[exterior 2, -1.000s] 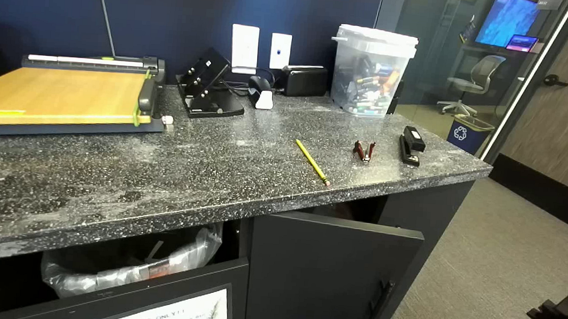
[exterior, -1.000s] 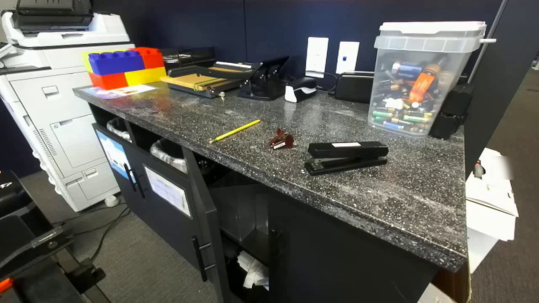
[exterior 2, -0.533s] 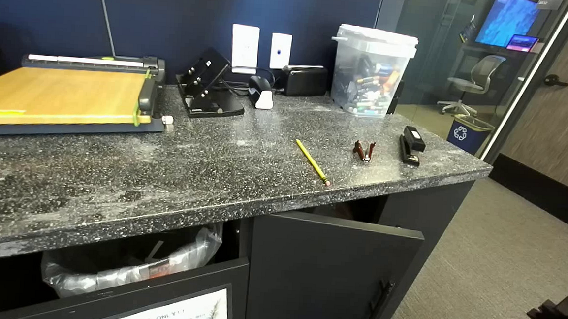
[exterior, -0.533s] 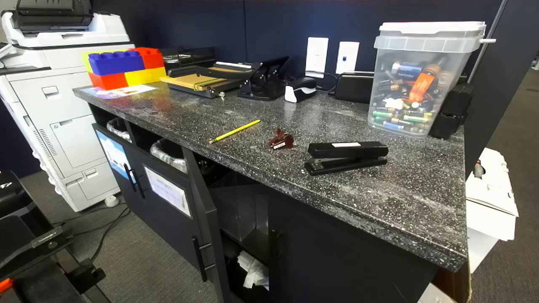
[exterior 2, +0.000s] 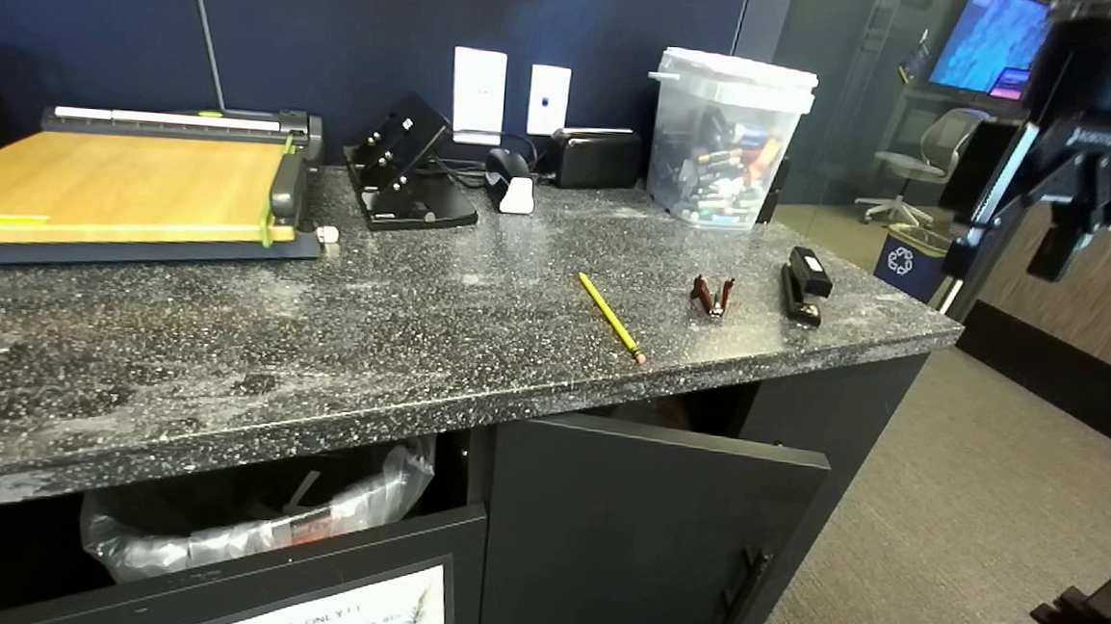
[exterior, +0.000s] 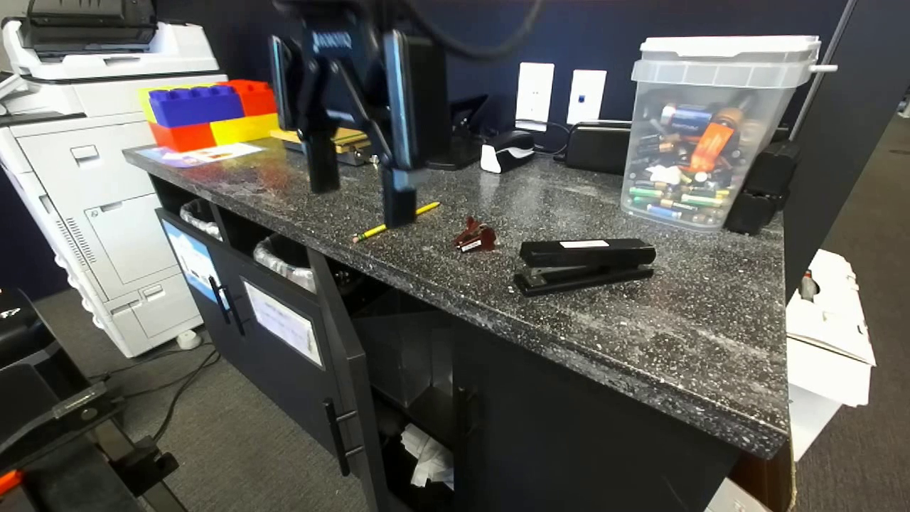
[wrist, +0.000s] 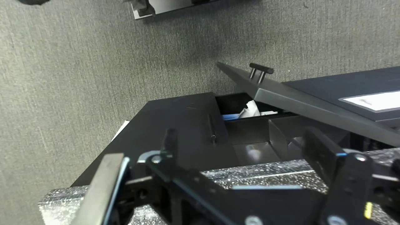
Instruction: Open the counter door
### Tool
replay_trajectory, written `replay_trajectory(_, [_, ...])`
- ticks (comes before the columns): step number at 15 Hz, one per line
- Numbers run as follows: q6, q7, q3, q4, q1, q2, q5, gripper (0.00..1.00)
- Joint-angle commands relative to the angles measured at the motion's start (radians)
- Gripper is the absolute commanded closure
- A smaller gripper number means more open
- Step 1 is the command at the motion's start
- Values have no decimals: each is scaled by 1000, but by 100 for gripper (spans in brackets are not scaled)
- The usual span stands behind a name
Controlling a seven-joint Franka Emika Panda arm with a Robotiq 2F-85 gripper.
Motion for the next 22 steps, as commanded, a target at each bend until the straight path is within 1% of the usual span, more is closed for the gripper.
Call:
replay_trajectory(1, [154,-82,-40,38,-15,155,-4,0])
replay_trajectory(2, [207,-101,-48,32,-22,192,-1,0])
replay_trajectory(4, [274,-123,-64,34,-33,258,-9,0])
replay_trajectory(8, [368,-166,-87,38,-49,364,-18,0])
replay_trajectory(12, [465,-204,-53,63,-92,463,29,0])
replay_trajectory(14, [510,-216,-21,79,-120,506,53,0])
replay_trajectory(22, [633,-222,68,169,-176,655,88,0])
